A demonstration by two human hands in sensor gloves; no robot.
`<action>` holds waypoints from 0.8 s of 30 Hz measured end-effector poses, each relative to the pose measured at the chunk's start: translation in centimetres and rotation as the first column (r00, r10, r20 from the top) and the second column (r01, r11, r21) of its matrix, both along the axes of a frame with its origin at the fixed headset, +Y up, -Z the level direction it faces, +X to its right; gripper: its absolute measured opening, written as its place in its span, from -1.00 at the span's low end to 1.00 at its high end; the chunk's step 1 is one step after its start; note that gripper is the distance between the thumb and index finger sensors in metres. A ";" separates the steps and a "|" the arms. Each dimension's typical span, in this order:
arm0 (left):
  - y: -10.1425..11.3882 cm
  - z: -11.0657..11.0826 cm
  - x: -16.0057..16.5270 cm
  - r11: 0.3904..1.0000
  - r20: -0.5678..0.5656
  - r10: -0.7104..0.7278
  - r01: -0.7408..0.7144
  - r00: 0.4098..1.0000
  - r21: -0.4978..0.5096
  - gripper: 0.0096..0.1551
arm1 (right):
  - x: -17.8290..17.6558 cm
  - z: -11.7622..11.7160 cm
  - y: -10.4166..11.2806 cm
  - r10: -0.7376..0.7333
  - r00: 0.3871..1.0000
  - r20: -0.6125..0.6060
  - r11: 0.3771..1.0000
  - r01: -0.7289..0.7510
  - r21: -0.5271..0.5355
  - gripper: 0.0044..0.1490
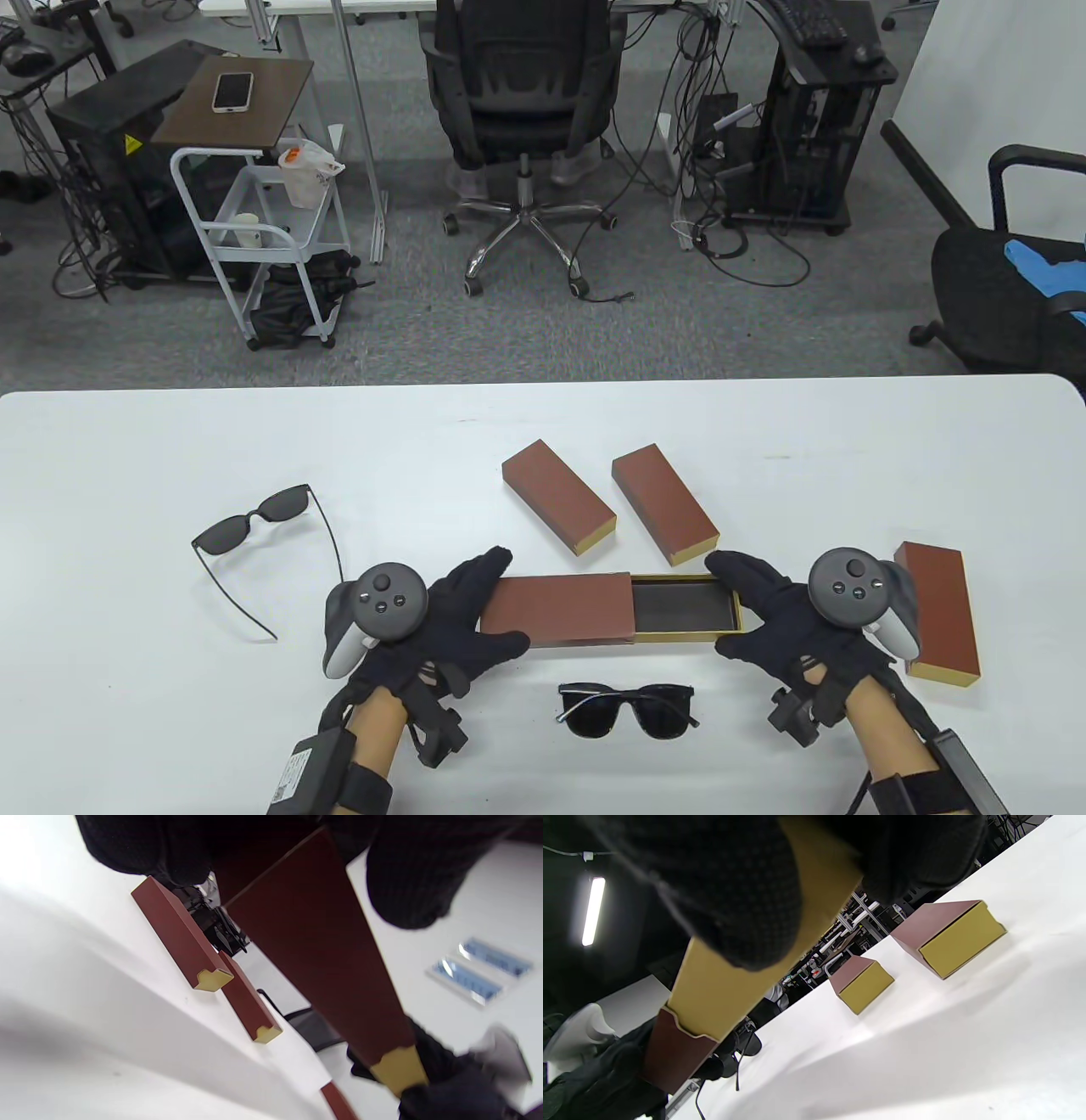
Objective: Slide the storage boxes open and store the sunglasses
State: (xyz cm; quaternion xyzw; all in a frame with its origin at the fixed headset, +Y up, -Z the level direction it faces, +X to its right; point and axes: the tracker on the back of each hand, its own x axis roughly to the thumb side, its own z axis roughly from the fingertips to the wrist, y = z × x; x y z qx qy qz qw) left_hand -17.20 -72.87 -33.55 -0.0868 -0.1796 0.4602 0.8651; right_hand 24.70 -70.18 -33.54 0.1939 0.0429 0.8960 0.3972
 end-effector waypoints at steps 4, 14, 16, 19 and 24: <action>-0.6 0.0 -0.5 0.976 -0.140 0.168 -0.184 0.976 -0.116 0.09 | 0.1 0.0 0.1 -0.054 0.999 0.004 0.999 0.054 -0.002 0.08; -3.1 0.2 -0.2 0.738 -0.217 0.466 -0.512 0.858 -0.440 0.04 | -0.5 0.3 0.1 -0.152 0.988 0.001 0.988 0.152 -0.010 0.08; -3.4 0.3 -0.2 0.722 -0.245 0.473 -0.531 0.847 -0.443 0.01 | -0.6 0.3 0.0 -0.152 0.988 0.002 0.988 0.152 -0.010 0.09; -3.9 0.5 -0.1 0.683 -0.288 0.487 -0.565 0.824 -0.463 -0.04 | -0.8 0.3 -0.1 -0.157 0.988 0.003 0.987 0.157 -0.016 0.09; -3.8 0.7 -0.3 0.654 -0.354 0.517 -0.627 0.779 -0.423 -0.10 | -1.2 0.4 -0.6 -0.162 0.987 -0.003 0.986 0.162 -0.028 0.14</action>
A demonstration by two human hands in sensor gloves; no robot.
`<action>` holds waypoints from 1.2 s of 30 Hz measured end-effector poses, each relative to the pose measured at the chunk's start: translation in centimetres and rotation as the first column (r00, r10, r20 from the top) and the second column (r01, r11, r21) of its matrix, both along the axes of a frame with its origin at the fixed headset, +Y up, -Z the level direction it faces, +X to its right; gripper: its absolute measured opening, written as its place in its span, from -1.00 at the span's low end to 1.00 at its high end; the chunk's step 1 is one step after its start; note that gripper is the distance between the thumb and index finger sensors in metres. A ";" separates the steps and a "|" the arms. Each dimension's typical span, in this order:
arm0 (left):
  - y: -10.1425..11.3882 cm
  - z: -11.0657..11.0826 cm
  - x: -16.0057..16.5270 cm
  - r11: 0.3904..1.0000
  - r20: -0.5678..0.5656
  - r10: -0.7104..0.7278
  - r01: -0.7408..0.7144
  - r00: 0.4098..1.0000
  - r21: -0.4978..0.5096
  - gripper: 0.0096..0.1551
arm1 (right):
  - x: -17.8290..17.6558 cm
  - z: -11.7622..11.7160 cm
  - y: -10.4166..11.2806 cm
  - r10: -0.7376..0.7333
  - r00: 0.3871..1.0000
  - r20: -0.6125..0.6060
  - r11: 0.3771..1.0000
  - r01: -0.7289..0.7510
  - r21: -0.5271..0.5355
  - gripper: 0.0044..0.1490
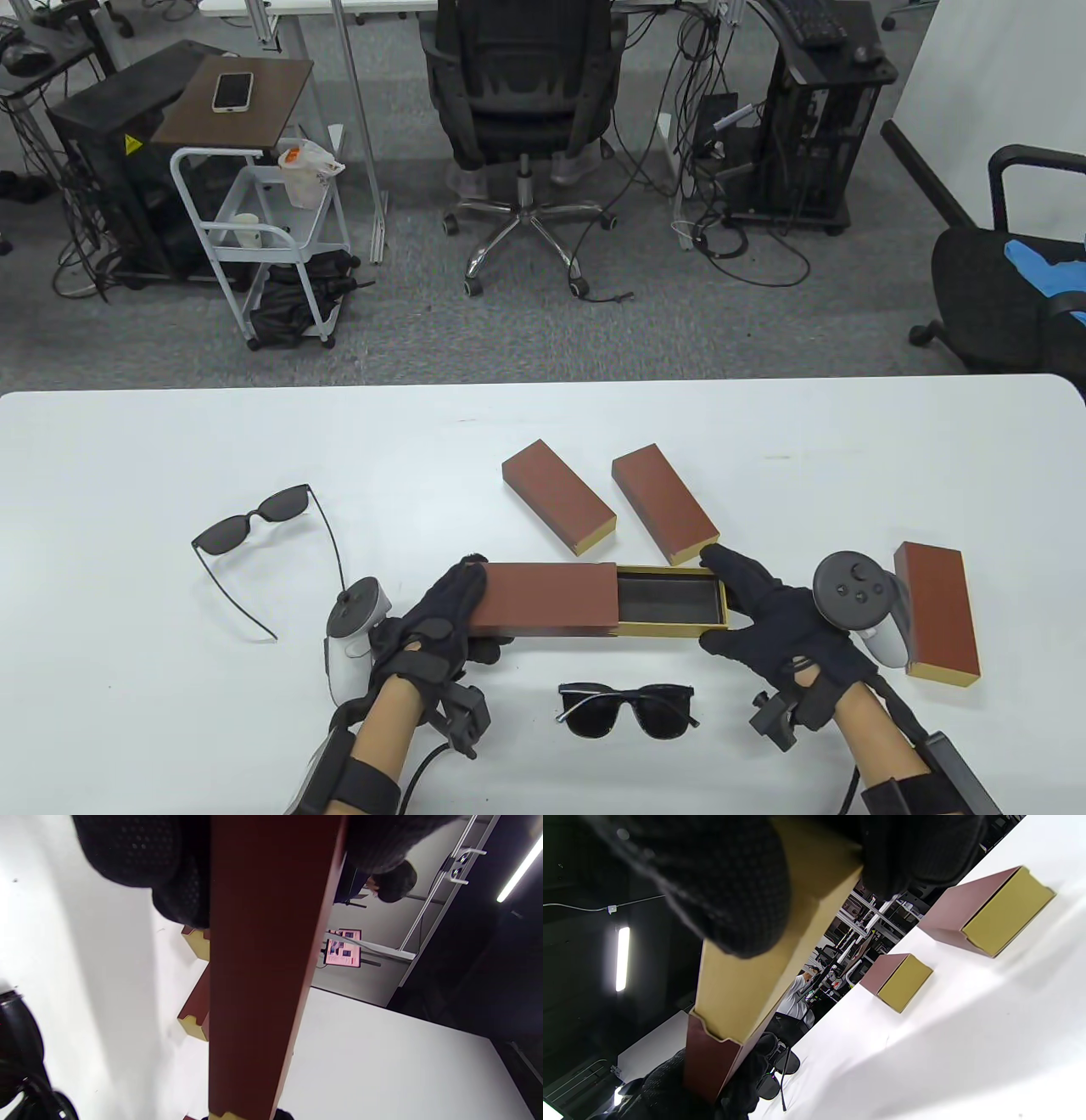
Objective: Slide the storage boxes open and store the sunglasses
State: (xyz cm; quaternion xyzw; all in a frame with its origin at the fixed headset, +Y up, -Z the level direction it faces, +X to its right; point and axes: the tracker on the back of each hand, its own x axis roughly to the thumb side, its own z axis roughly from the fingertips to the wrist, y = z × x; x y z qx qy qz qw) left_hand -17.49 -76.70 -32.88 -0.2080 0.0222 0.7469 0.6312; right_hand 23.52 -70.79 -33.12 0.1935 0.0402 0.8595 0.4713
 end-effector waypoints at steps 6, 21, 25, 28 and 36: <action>0.6 -0.1 -1.3 0.998 -0.101 -0.016 0.023 0.995 0.066 -0.14 | -0.9 0.3 -1.5 0.085 0.996 0.013 0.994 -0.083 -0.074 0.32; 0.9 0.5 -3.7 0.993 -0.343 -0.067 0.095 0.937 0.066 -0.17 | -9.4 3.3 -3.9 0.591 0.807 -0.019 0.793 -0.576 0.198 -0.38; 0.8 0.5 -4.0 0.992 -0.357 -0.083 0.112 0.930 0.062 -0.17 | -10.7 4.1 -4.2 0.696 0.717 0.036 0.675 -0.671 0.308 -0.45; 0.8 0.5 -4.1 0.988 -0.367 -0.102 0.137 0.925 0.069 -0.17 | -11.1 4.1 -4.5 0.692 0.721 -0.001 0.692 -0.664 0.282 -0.44; 0.4 0.6 -4.0 0.987 -0.387 -0.106 0.146 0.916 0.075 -0.17 | -11.7 4.2 -4.7 0.742 0.669 0.033 0.626 -0.710 0.323 -0.52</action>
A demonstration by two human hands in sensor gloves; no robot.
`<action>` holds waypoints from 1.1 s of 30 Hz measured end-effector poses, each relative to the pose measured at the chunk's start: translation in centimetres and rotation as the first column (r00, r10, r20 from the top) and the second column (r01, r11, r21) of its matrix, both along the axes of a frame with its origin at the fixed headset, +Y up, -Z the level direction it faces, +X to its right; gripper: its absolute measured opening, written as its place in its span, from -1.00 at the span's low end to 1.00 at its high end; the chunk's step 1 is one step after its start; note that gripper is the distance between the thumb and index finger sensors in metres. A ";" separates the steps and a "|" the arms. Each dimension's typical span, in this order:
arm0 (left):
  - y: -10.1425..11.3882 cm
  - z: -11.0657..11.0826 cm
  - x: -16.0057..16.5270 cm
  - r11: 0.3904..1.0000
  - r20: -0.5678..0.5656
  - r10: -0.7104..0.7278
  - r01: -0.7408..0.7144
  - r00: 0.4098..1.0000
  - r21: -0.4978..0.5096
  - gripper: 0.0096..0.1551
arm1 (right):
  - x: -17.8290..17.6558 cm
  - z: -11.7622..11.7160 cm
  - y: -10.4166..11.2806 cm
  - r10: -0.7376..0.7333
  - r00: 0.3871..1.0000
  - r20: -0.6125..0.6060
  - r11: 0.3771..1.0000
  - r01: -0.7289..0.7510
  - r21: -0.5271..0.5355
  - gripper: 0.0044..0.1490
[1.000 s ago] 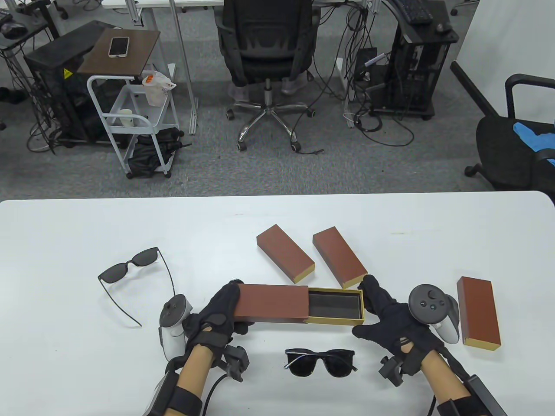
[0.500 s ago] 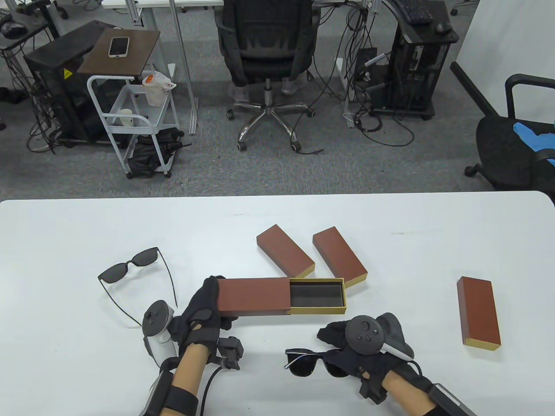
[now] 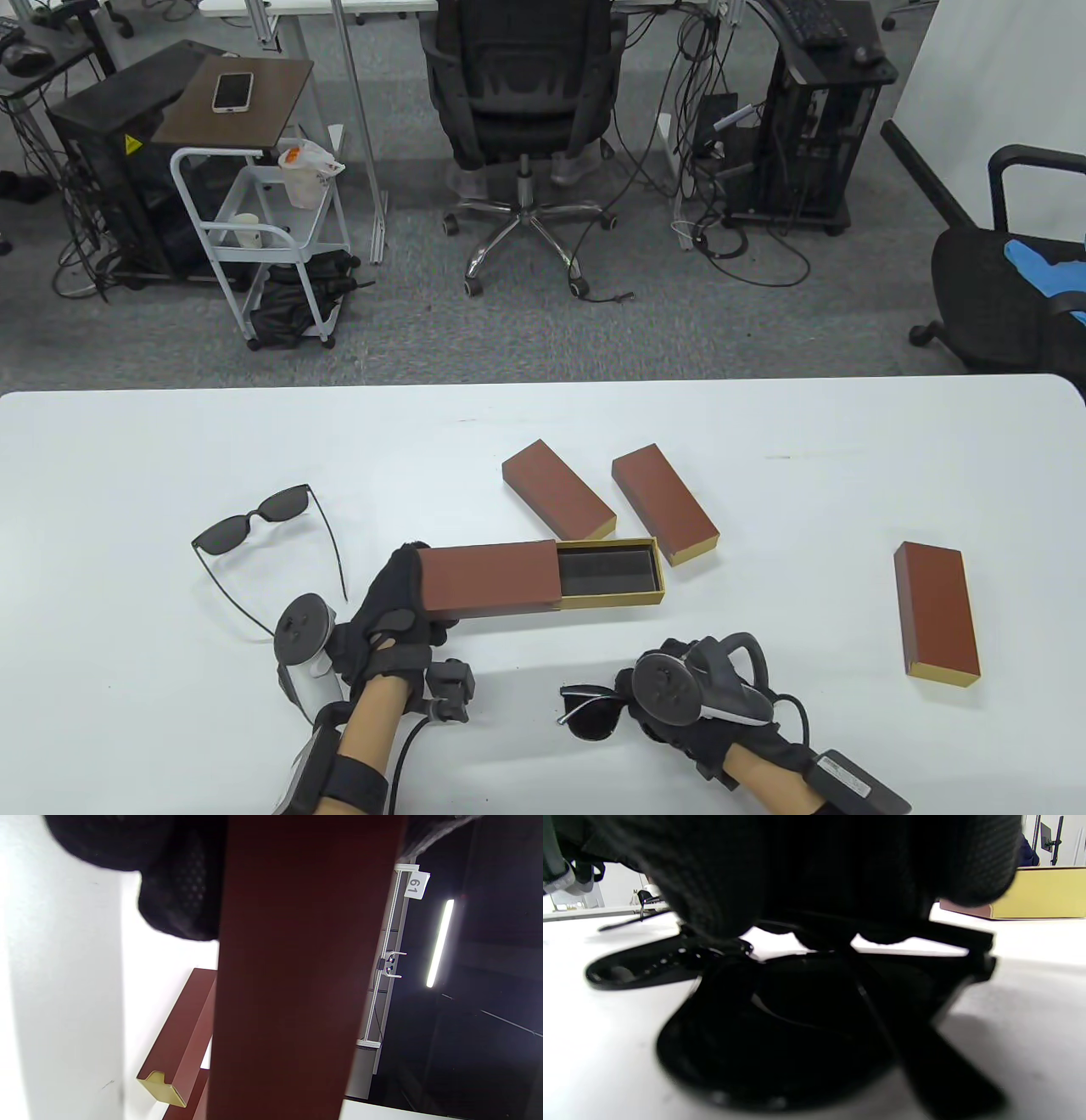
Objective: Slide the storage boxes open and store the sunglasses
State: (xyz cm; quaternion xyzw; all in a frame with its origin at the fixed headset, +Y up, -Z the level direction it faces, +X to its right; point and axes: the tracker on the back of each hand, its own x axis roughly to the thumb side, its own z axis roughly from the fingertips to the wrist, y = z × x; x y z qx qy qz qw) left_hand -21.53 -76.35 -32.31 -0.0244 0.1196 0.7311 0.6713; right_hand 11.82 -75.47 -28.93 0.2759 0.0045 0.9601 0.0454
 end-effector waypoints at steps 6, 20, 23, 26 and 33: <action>0.0 0.1 0.1 1.000 -0.001 0.000 0.000 1.000 0.007 -0.17 | -0.3 0.1 -0.2 0.030 0.999 -0.012 1.000 -0.030 0.011 -0.52; -0.6 0.3 -0.2 1.000 -0.023 0.005 -0.006 1.000 -0.010 -0.16 | 0.1 0.2 5.8 -0.051 0.999 -0.012 0.988 0.052 0.142 -0.54; -0.6 0.2 -0.1 1.000 -0.013 0.009 -0.009 1.000 -0.012 -0.16 | 0.4 0.0 8.8 -0.040 0.999 -0.009 0.973 0.041 0.226 -0.54; -0.7 0.2 0.1 1.000 -0.005 0.010 -0.010 1.000 -0.016 -0.16 | 0.8 -0.4 11.4 -0.020 1.000 0.023 0.950 0.011 0.312 -0.54; -0.6 0.2 0.5 1.000 0.030 0.021 -0.021 0.999 -0.014 -0.17 | 1.4 -2.3 14.4 0.111 0.984 0.141 0.892 -0.161 0.422 -0.55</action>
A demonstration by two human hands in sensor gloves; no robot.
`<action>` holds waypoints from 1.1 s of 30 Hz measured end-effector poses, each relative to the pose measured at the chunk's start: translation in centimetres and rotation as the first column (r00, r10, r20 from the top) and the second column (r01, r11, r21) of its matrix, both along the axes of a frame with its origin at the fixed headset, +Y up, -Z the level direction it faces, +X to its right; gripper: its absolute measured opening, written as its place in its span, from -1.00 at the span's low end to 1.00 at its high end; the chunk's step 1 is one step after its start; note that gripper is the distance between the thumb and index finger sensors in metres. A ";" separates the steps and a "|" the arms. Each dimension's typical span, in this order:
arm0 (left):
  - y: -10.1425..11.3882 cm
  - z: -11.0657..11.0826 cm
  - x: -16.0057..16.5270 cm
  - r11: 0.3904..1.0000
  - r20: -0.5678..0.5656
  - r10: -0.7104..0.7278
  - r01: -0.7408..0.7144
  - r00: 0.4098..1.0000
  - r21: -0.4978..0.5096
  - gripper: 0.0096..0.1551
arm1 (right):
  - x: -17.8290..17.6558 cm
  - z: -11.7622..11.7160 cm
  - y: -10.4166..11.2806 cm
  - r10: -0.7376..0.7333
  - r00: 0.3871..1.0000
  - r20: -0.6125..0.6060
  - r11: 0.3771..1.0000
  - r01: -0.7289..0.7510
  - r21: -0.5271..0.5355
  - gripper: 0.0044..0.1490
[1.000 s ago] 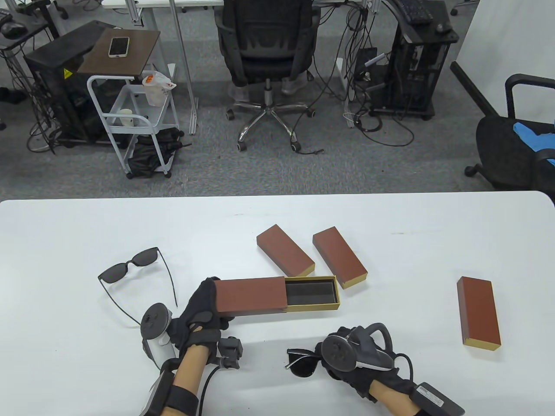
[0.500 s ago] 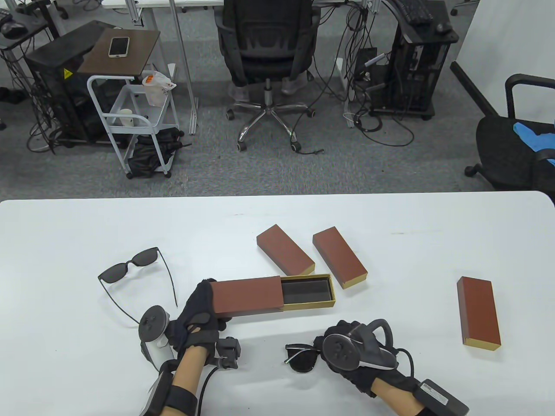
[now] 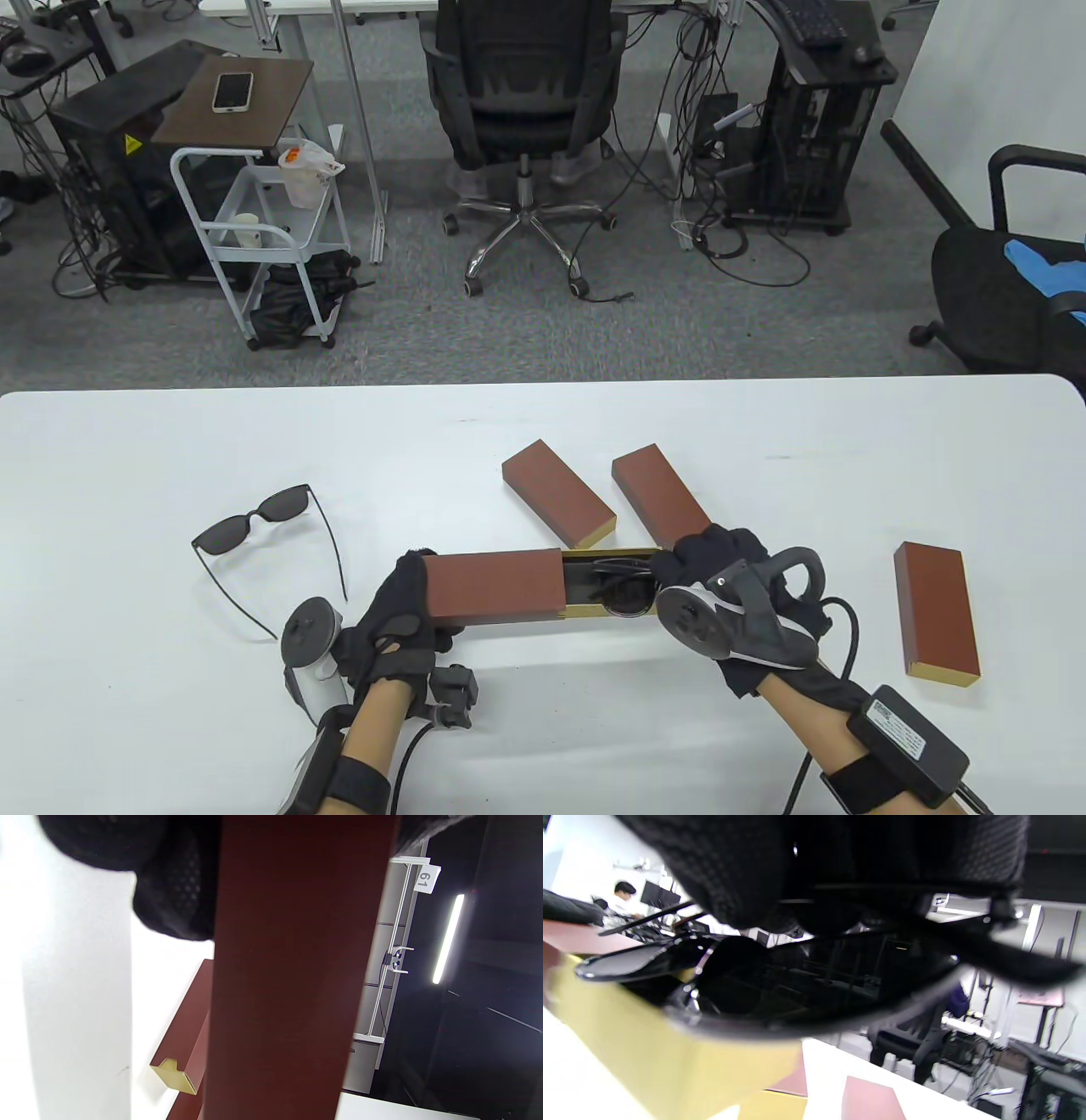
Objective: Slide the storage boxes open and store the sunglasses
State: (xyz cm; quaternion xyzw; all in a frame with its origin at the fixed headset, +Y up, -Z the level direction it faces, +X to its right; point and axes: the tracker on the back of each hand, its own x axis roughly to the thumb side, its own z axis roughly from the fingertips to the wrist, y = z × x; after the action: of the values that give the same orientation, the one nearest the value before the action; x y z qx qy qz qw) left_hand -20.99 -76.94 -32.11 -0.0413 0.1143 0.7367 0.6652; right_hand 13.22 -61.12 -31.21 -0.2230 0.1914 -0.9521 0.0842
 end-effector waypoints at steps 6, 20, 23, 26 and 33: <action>0.4 -0.1 0.6 1.000 0.050 0.017 -0.017 0.999 0.009 -0.16 | -0.2 -0.6 0.1 0.093 0.995 0.030 0.995 -0.092 -0.036 -0.55; 0.8 -0.1 1.9 0.999 0.115 -0.029 0.027 0.993 0.022 -0.16 | -2.5 -0.5 -0.2 0.165 0.986 0.014 0.980 -0.162 -0.116 -0.56; 0.8 -0.1 2.3 1.000 0.137 -0.019 0.016 0.990 0.027 -0.16 | -3.0 -0.5 -0.2 0.144 0.990 0.009 0.980 -0.141 -0.143 -0.56; 0.9 -0.1 2.7 0.999 0.157 -0.020 0.015 0.987 0.032 -0.16 | -3.4 -0.6 -0.3 0.109 0.994 0.008 0.980 -0.106 -0.170 -0.56; 0.6 -0.1 3.1 1.000 0.178 -0.019 0.014 0.984 0.025 -0.15 | -4.1 -0.9 -1.2 0.049 0.998 0.028 0.975 -0.042 -0.218 -0.55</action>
State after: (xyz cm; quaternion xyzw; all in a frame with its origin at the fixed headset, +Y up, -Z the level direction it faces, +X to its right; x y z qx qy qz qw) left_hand -17.89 -76.32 -32.20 -0.0982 0.0460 0.7259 0.6792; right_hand 9.12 -62.28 -32.09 -0.2194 0.0798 -0.9687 0.0841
